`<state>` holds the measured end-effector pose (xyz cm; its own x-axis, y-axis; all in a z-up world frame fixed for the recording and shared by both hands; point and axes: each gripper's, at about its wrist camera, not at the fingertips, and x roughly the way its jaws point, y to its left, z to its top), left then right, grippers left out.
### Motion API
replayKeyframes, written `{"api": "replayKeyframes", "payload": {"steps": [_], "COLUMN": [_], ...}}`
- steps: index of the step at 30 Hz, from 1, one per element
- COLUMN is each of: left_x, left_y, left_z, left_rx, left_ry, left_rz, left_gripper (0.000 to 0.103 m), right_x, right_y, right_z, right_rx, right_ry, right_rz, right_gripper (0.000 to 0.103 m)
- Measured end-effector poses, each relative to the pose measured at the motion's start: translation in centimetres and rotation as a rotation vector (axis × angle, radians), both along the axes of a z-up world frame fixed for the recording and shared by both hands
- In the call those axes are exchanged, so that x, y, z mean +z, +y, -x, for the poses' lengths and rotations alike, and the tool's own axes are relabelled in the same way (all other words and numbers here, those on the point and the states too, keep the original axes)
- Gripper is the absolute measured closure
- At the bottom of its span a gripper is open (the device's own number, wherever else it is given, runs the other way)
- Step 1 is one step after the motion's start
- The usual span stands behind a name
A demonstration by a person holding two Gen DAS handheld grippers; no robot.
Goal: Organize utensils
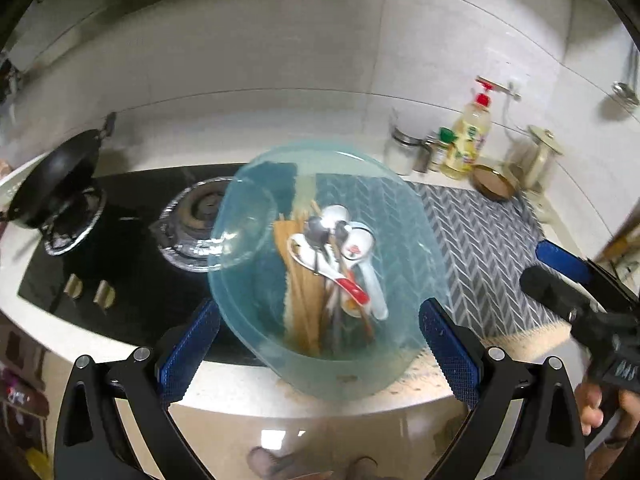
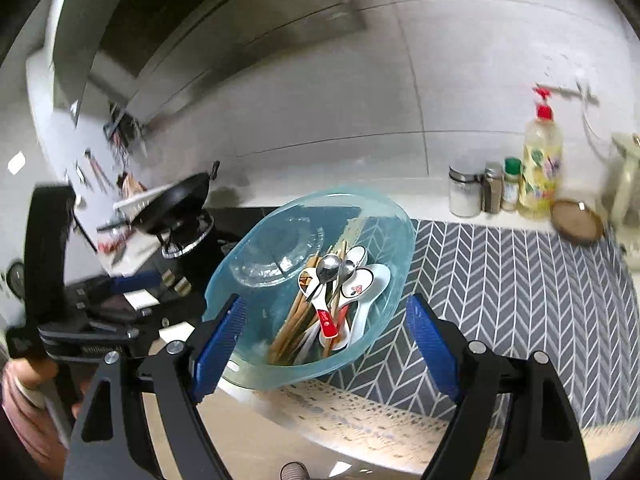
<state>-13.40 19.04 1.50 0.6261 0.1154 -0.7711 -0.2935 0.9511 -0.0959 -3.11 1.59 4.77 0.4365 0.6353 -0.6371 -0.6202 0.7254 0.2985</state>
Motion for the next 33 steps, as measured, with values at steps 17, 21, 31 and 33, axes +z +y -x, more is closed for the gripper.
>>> {"api": "replayKeyframes", "payload": {"steps": [17,21,31,33], "left_x": [-1.6,-1.7,-1.7,-1.7], "left_y": [4.3,4.6,4.9,5.0], "left_z": [-2.5,-2.8,-2.9,-2.8], "left_rx": [-0.14,-0.15,-0.153,-0.155], "left_ry": [0.033,0.031,0.03,0.027], "left_rz": [0.026,0.031,0.032,0.032], "left_gripper": [0.004,0.004,0.004,0.004], "right_x": [-1.1,-1.6,-2.9,-3.0], "right_y": [2.2,2.2,1.8,1.7], "right_z": [-0.1,-0.2,-0.5,-0.5], "right_rx": [-0.148,-0.161,-0.196,-0.194], "right_ry": [0.038,0.054,0.077,0.078], "right_rz": [0.019,0.014,0.04,0.038], "right_gripper": [0.023,0.023,0.023,0.023]}}
